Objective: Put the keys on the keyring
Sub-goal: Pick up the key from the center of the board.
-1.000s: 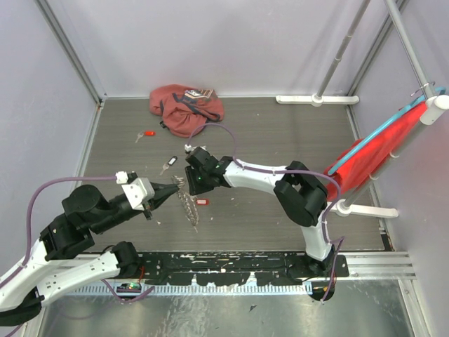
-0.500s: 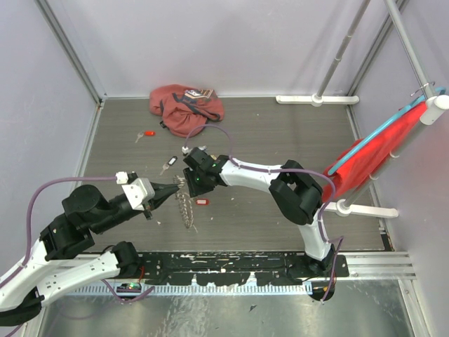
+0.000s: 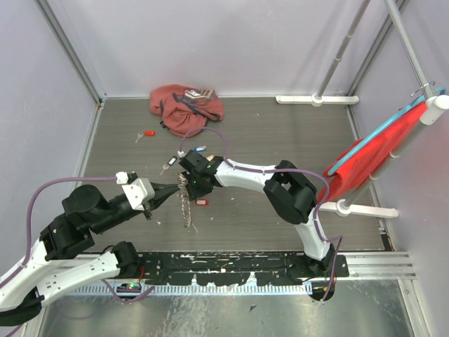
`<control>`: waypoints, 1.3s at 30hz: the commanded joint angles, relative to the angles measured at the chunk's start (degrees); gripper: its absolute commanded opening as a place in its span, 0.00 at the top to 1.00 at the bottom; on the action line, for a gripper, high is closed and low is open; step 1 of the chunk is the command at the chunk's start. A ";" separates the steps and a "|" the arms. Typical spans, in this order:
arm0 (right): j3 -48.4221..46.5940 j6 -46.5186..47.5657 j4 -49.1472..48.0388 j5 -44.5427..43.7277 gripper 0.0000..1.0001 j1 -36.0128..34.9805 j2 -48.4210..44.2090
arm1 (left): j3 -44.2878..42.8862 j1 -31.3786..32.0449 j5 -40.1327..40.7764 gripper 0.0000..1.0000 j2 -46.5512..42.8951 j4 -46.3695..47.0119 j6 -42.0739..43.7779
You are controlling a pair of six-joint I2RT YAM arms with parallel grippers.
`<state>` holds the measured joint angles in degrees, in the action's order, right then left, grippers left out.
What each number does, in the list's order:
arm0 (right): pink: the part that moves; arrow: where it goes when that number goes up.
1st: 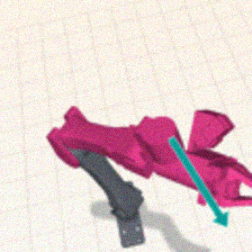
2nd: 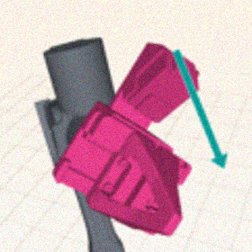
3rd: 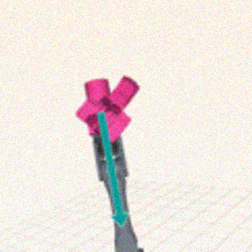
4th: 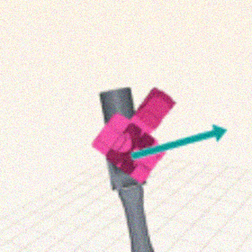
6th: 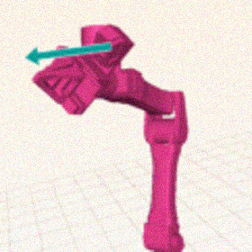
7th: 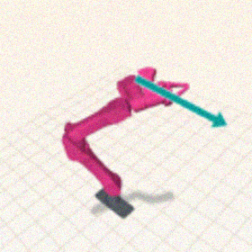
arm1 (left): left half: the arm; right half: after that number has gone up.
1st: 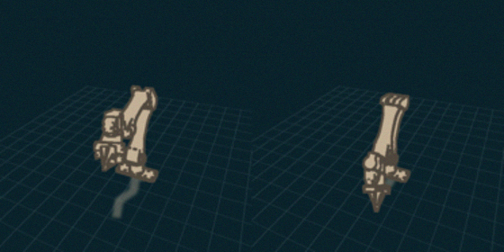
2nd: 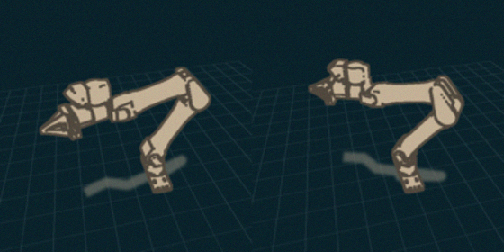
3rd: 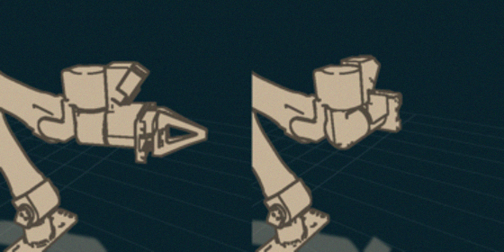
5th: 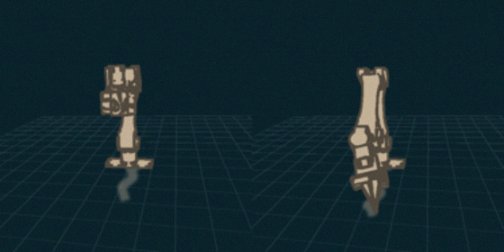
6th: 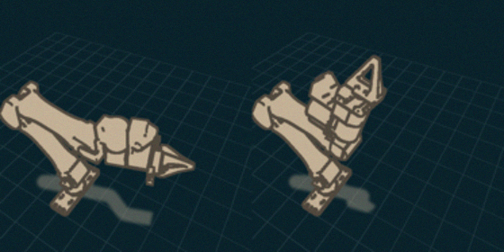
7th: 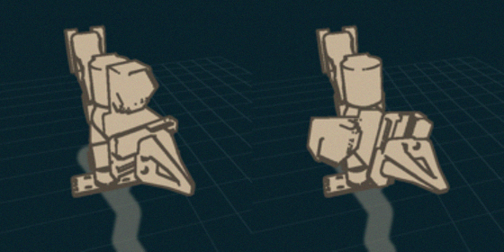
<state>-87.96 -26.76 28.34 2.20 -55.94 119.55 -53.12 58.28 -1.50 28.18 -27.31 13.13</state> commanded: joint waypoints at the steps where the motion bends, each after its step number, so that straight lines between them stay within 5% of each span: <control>1: -3.19 1.26 0.96 -1.42 0.61 -1.02 0.06 | 0.08 0.04 -0.53 1.00 -0.38 3.97 0.58; 39: -2.25 0.70 2.95 -9.95 0.62 -2.32 -1.77 | 0.01 0.05 -0.96 1.00 -0.24 4.02 0.59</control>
<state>-89.56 -25.65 30.85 -5.98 -57.98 120.40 -53.12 58.28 -1.89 28.23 -27.31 13.32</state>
